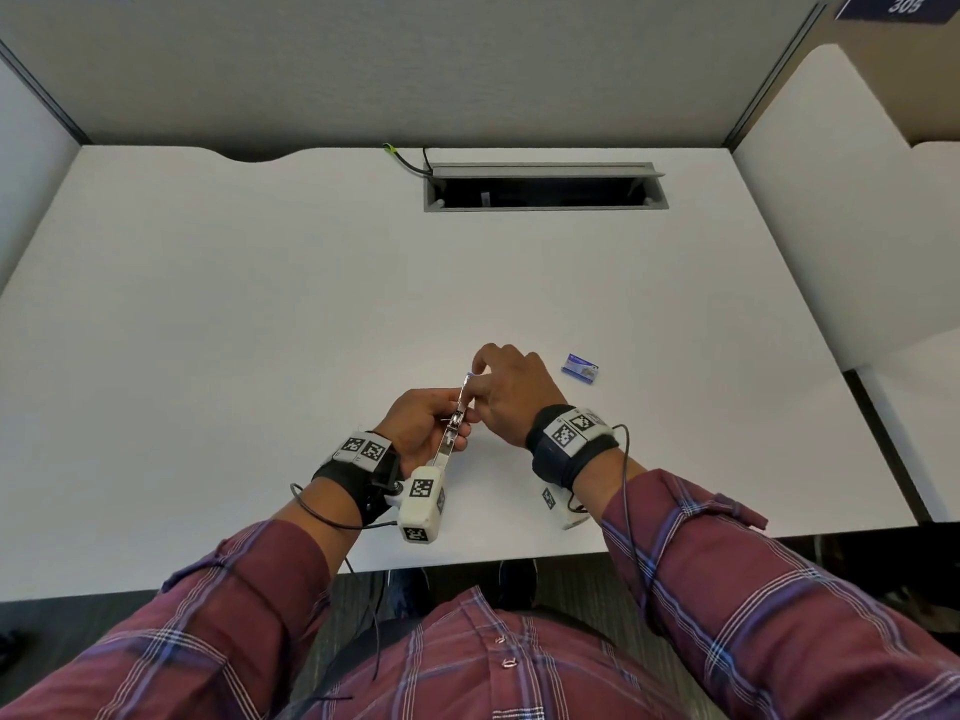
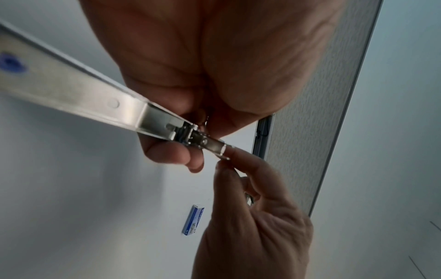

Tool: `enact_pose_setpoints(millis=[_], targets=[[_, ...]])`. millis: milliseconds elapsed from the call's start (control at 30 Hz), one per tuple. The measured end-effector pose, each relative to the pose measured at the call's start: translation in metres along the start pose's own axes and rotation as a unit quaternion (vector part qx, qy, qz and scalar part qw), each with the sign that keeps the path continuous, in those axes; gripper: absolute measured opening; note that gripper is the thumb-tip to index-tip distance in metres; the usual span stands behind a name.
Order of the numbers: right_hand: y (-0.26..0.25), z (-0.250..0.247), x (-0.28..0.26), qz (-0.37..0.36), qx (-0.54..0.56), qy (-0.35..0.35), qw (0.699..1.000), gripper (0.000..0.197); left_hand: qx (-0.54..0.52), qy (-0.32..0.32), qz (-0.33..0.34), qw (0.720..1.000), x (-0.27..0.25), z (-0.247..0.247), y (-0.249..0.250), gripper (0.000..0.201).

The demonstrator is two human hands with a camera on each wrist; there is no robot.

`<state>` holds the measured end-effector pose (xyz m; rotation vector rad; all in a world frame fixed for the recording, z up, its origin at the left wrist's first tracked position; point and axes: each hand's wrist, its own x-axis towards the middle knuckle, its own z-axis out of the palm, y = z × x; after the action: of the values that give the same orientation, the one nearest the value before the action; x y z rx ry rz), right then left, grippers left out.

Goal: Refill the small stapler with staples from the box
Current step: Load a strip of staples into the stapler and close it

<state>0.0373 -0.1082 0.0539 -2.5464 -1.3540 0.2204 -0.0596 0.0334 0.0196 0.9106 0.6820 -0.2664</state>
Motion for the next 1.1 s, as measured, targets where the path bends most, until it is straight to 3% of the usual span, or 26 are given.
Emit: enact_pose_setpoints(millis=[267, 433, 600, 833, 900, 1000, 1100], targets=[[0.004, -0.002, -0.002, 0.02, -0.073, 0.04, 0.996, 0.026, -0.01, 0.027, -0.002, 1.0, -0.001, -0.001, 0.002, 0.033], [0.003, 0.002, -0.004, 0.036, -0.059, 0.063, 0.996, 0.031, -0.005, 0.033, 0.001, 0.999, -0.001, -0.003, 0.004, 0.034], [-0.002, 0.004, -0.006, 0.0, -0.053, 0.043, 0.998, 0.026, -0.008, 0.022, 0.003, 1.0, -0.004, 0.0, 0.004, 0.036], [0.006, 0.008, -0.004, 0.041, -0.046, 0.04, 0.997, 0.029, -0.011, 0.017, -0.001, 1.0, -0.006, 0.0, 0.001, 0.032], [0.005, 0.009, -0.004, 0.054, 0.011, 0.047, 0.997, 0.025, -0.017, 0.015, 0.005, 1.0, -0.006, 0.002, 0.001, 0.031], [-0.001, 0.006, -0.006, 0.072, 0.198, 0.066, 0.975, 0.03, -0.031, 0.029, 0.017, 0.999, -0.006, 0.004, 0.005, 0.026], [-0.01, 0.002, -0.008, 0.031, 0.292, 0.066, 0.954, 0.03, -0.042, 0.033, 0.022, 0.998, -0.004, -0.001, 0.006, 0.023]])
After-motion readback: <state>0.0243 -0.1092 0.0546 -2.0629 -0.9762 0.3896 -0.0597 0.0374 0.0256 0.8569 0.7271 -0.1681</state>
